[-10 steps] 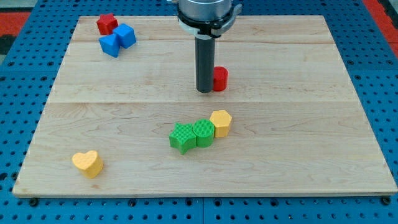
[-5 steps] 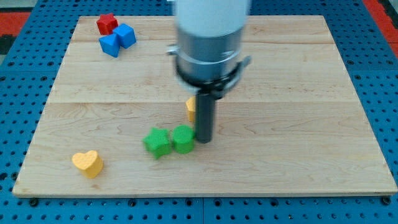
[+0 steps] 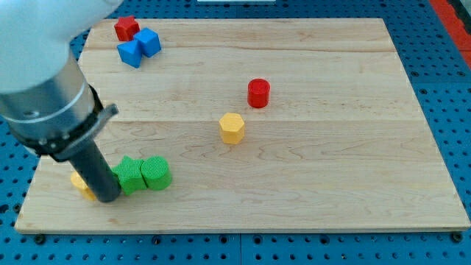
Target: Slide the yellow heart below the blue triangle
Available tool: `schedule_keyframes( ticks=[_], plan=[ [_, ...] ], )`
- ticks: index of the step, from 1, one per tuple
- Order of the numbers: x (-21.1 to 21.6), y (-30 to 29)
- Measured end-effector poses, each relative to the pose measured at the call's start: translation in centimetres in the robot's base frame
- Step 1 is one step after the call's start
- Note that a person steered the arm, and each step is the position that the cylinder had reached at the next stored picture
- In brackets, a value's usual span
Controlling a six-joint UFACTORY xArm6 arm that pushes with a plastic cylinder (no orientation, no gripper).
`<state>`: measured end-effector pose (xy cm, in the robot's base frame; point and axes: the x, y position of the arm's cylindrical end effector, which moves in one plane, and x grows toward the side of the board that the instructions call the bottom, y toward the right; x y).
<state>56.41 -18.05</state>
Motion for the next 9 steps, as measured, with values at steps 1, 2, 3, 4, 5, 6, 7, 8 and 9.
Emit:
schedule_keyframes(
  ticks=[1,2,3,4,5,6,7,8,9],
  plan=[
    [-1.0,0.1],
    [1.8,2.0],
    [3.2,-2.4],
    [-1.1,-4.8],
    [-3.9,-5.2],
    [-4.2,-5.8],
    [-4.2,-6.0],
    [-6.7,-5.9],
    [-11.3,-4.7]
  ],
)
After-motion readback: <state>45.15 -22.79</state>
